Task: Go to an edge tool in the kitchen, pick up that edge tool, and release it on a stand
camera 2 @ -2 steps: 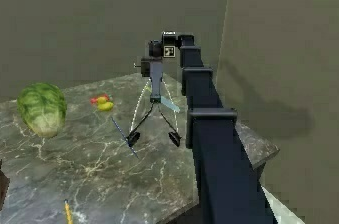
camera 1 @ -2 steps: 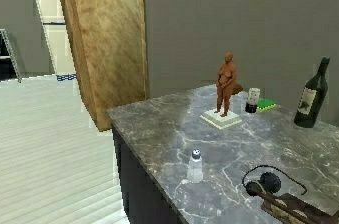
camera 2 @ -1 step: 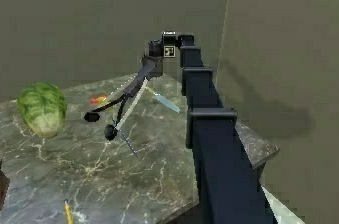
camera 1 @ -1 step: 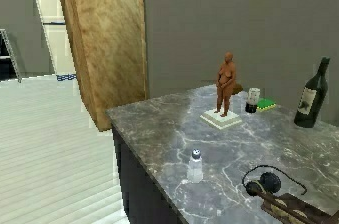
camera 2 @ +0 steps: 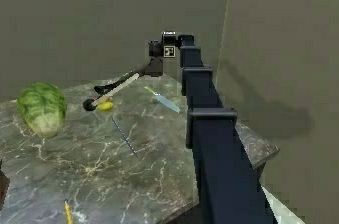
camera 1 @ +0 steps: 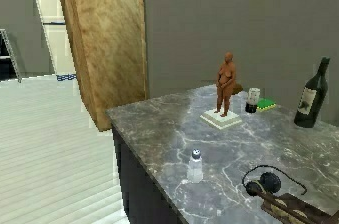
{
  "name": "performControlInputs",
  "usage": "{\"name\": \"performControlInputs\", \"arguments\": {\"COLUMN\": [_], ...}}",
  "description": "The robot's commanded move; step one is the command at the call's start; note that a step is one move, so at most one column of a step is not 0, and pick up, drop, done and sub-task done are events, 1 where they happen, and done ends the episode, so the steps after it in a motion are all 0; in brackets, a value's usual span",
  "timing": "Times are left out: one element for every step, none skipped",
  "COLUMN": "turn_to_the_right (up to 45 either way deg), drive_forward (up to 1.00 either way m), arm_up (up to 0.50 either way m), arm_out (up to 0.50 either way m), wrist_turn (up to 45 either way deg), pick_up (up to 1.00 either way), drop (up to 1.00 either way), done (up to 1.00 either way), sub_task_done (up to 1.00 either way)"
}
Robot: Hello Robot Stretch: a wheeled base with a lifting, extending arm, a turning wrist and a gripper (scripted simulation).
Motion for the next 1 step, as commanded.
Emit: {"name": "performControlInputs", "arguments": {"turn_to_the_right": [0.0], "drive_forward": [0.00], "arm_up": [0.00], "arm_out": [0.00], "wrist_turn": [45.0], "pick_up": [0.00], "drop": [0.00], "done": [0.00], "sub_task_done": [0.00]}}
